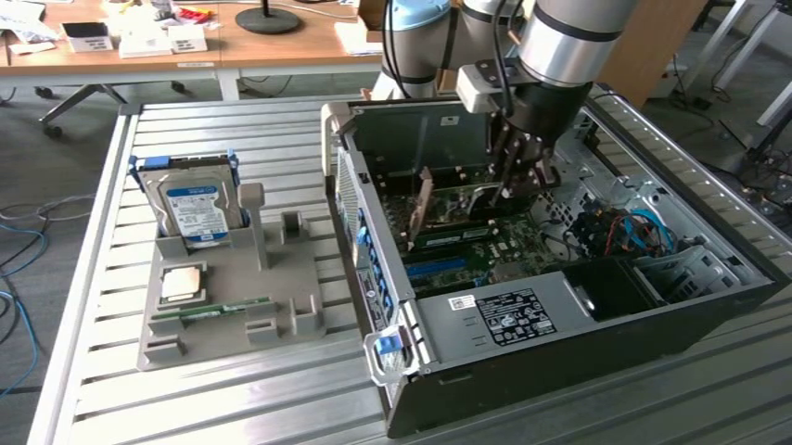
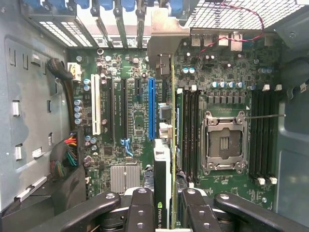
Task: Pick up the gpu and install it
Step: 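Insert the gpu into the slot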
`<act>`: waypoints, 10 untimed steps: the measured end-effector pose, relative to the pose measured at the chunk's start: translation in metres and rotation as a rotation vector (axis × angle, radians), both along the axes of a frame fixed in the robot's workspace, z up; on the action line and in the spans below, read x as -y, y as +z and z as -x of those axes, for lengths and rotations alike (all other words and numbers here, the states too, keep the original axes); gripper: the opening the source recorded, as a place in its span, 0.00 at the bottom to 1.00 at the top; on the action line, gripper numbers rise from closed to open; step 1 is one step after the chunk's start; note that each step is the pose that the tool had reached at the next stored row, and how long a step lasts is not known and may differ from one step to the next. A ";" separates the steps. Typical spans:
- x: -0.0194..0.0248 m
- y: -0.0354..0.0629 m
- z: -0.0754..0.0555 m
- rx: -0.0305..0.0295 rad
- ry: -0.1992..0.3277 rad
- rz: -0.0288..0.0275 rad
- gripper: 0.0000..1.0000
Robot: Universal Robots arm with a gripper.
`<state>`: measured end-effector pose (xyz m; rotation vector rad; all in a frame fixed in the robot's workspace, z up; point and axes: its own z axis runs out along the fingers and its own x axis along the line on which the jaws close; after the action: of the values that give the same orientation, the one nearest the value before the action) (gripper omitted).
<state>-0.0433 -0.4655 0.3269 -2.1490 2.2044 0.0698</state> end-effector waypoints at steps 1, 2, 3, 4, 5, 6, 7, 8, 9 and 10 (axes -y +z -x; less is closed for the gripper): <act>0.0000 -0.0001 0.001 0.0000 0.000 -0.0001 0.27; 0.0000 -0.0001 0.001 0.0000 0.000 0.0000 0.27; 0.0000 -0.0001 0.001 -0.0001 0.000 0.0002 0.27; 0.0001 -0.0002 0.001 -0.0001 0.000 0.0004 0.27; 0.0001 -0.0006 0.001 -0.0001 0.000 0.0002 0.27; 0.0001 -0.0012 0.002 0.0000 0.000 0.0002 0.27; 0.0001 -0.0018 0.002 0.0000 0.000 0.0004 0.27; 0.0003 -0.0020 0.002 -0.0001 0.000 0.0008 0.27; 0.0009 -0.0021 0.002 -0.0001 0.000 0.0011 0.27; 0.0015 -0.0022 0.002 -0.0001 0.000 0.0013 0.27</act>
<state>-0.0451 -0.4670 0.3246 -2.1497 2.2051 0.0685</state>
